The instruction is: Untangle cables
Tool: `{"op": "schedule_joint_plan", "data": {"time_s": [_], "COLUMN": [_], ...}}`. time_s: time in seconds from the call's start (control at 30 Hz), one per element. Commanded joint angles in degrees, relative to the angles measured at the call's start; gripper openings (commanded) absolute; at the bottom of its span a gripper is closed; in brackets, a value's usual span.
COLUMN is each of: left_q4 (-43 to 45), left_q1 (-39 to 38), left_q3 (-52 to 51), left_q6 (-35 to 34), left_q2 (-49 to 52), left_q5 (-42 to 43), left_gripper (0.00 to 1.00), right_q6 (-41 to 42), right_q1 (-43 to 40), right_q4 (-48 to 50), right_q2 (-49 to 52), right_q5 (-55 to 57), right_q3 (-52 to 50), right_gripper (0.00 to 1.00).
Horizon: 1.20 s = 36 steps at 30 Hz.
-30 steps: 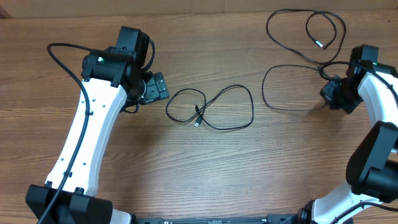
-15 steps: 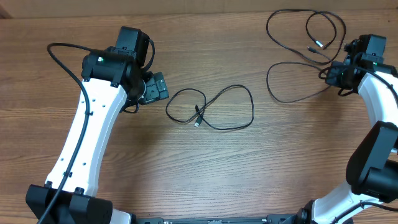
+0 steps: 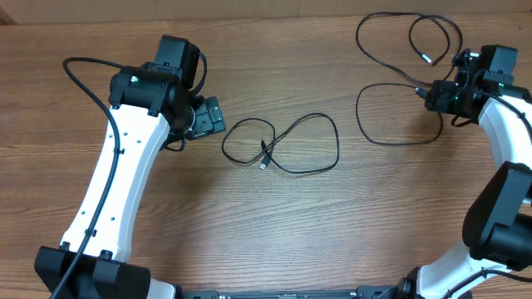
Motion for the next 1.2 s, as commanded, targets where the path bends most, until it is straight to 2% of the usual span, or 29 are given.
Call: {"op": "schedule_joint_plan", "data": {"time_s": [0.0,0.07,0.2,0.33,0.43,0.63,0.7,0.9,1.03,1.17], "left_q4": [-0.11,-0.11,0.07,0.07,0.09,0.07,0.07,0.02,-0.02,-0.2], "left_q1": [0.15,0.15,0.15,0.15,0.15,0.15,0.15,0.15,0.15,0.15], "left_q3": [-0.24,-0.24,-0.24,-0.24,-0.24,-0.24,-0.24,-0.24,-0.24,-0.24], "left_q6": [-0.55,-0.55,-0.57,-0.57,-0.57,-0.57,-0.55,-0.52,-0.52,-0.52], "left_q2": [0.57,0.57,0.57,0.57,0.57,0.57,0.57,0.57,0.57,0.57], "left_q5": [0.31,0.31,0.33,0.33,0.33,1.55,1.57,1.55,1.55,1.55], "left_gripper": [1.0,1.0,1.0,1.0,0.99,0.99,1.0,1.0,0.99,1.0], "right_q6": [5.11,9.53,19.41,21.0,20.94,20.96,20.96,20.94,20.76,20.74], "right_q1": [-0.04,-0.04,0.07,2.32,6.08,15.8,18.6,23.58,24.02,24.02], "right_q4": [0.04,-0.28,-2.08,-2.14,-2.14,-0.37,1.11,4.55,5.09,4.7], "right_q2": [0.02,0.02,0.02,0.02,0.13,0.28,0.33,2.1,5.79,8.76], "right_q5": [-0.63,-2.25,-16.48,-23.45,-19.15,-3.32,0.07,5.14,5.31,5.25], "right_q3": [1.4,1.4,1.4,1.11,0.96,-0.61,-1.66,-3.98,-4.02,-4.02], "right_gripper": [0.68,0.68,0.52,0.5,0.51,0.65,0.66,0.71,0.7,0.59]}}
